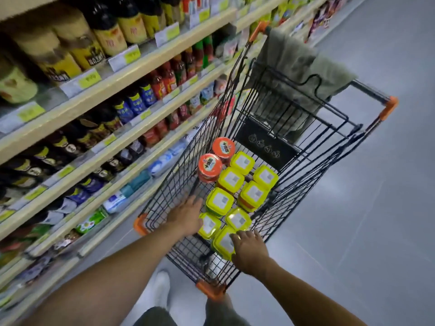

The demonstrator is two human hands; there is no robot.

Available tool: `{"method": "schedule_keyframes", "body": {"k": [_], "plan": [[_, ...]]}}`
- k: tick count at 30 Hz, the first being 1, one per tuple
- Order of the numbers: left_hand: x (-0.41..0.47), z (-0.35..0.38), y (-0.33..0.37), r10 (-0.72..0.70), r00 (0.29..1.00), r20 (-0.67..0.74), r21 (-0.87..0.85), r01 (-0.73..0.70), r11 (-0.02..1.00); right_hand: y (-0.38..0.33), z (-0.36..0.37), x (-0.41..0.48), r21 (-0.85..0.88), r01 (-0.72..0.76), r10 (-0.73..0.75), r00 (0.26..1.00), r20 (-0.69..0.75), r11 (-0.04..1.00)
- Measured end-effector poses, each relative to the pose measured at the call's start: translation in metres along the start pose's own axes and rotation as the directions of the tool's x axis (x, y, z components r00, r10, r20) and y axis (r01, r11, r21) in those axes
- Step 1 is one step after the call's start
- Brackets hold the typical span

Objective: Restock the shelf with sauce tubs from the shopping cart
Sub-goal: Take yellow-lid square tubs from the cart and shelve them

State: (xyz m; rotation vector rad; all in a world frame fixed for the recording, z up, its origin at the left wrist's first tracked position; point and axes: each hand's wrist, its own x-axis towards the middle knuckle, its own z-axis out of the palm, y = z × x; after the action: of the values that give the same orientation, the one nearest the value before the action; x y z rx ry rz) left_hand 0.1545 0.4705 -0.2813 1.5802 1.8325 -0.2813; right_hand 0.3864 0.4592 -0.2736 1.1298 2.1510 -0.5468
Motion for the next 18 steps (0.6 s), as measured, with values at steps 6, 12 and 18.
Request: {"method": "schedule_keyframes", "body": {"k": [6, 12, 18], "plan": [[0.05, 0.017, 0.019, -0.123, 0.991, 0.044, -0.097, 0.127, 0.987, 0.003, 0.01, 0.042, -0.055, 0.032, -0.023, 0.988, 0.153, 0.998], [0.084, 0.041, 0.036, -0.218, 0.974, 0.059, -0.161, 0.224, 0.961, 0.008, 0.027, 0.075, -0.057, -0.015, 0.027, 0.977, 0.214, 0.998], [0.119, 0.058, 0.052, -0.288, 0.952, 0.107, -0.264, 0.306, 0.915, 0.013, 0.049, 0.095, -0.017, -0.035, 0.037, 0.976, 0.216, 0.999]]}}
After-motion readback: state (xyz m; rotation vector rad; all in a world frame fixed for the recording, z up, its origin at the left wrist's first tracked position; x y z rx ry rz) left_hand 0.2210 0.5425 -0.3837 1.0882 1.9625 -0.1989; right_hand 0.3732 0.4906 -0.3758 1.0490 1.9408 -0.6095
